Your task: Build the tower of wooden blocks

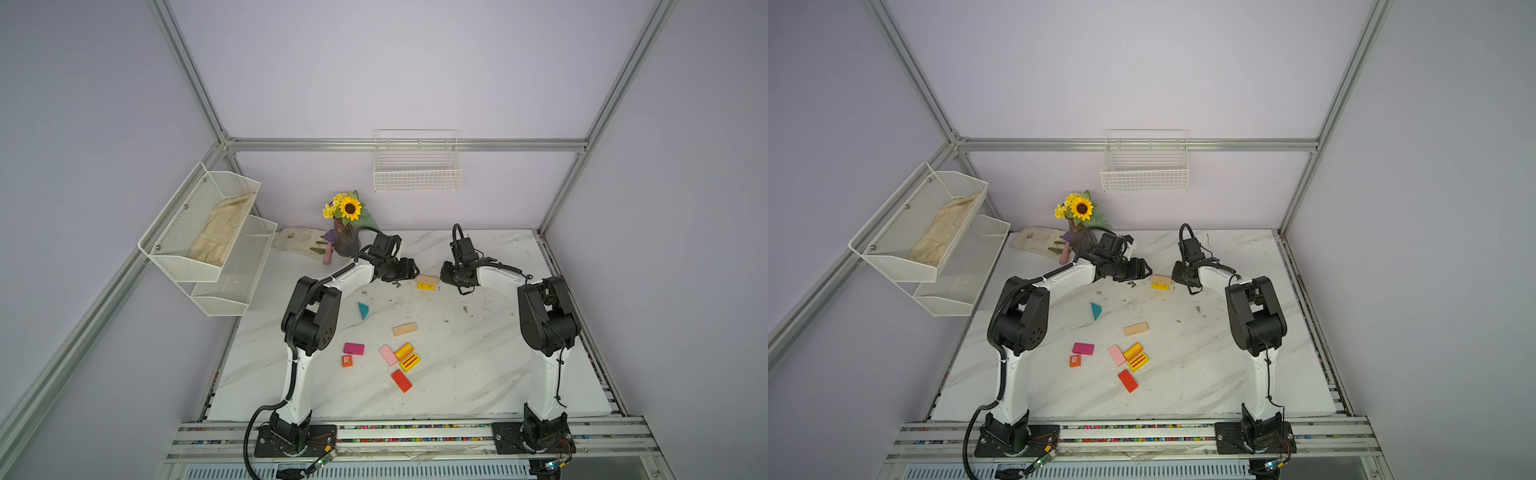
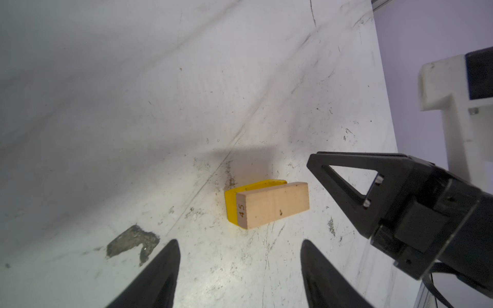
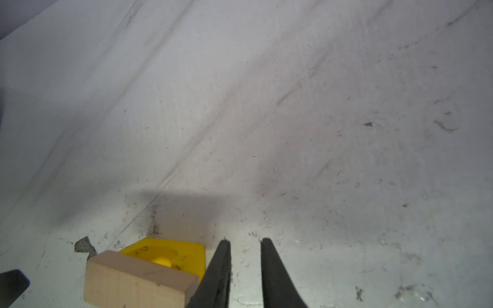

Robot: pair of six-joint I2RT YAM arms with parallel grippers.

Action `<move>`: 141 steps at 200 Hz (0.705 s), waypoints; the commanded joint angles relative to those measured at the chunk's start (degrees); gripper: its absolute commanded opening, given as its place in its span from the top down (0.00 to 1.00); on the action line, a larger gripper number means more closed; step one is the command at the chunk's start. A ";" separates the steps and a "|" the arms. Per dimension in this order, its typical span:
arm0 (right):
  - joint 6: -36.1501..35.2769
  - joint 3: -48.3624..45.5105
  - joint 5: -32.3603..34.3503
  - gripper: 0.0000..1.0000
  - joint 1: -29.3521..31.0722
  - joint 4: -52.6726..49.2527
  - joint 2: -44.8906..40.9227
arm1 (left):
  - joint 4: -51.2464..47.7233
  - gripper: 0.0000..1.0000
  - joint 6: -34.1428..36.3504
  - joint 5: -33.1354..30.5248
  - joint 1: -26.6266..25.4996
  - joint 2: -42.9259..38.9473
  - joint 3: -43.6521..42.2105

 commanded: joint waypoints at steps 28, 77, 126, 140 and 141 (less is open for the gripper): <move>-0.33 1.70 -1.45 0.76 1.22 -0.69 1.80 | 7.42 0.32 -2.80 6.81 0.01 0.58 3.68; 0.08 2.19 -1.23 0.76 1.46 -1.07 2.07 | 10.05 0.34 -4.06 10.88 -0.08 3.18 4.65; 0.19 2.75 -1.54 0.76 1.71 -1.23 2.58 | 12.15 0.34 -4.94 12.54 -0.37 4.53 4.57; 0.25 3.00 -1.82 0.76 1.66 -1.30 2.97 | 13.17 0.34 -5.15 13.65 -0.52 4.81 4.57; 0.27 3.06 -1.81 0.76 1.69 -1.26 2.96 | 13.18 0.34 -5.15 13.66 -0.52 4.87 4.57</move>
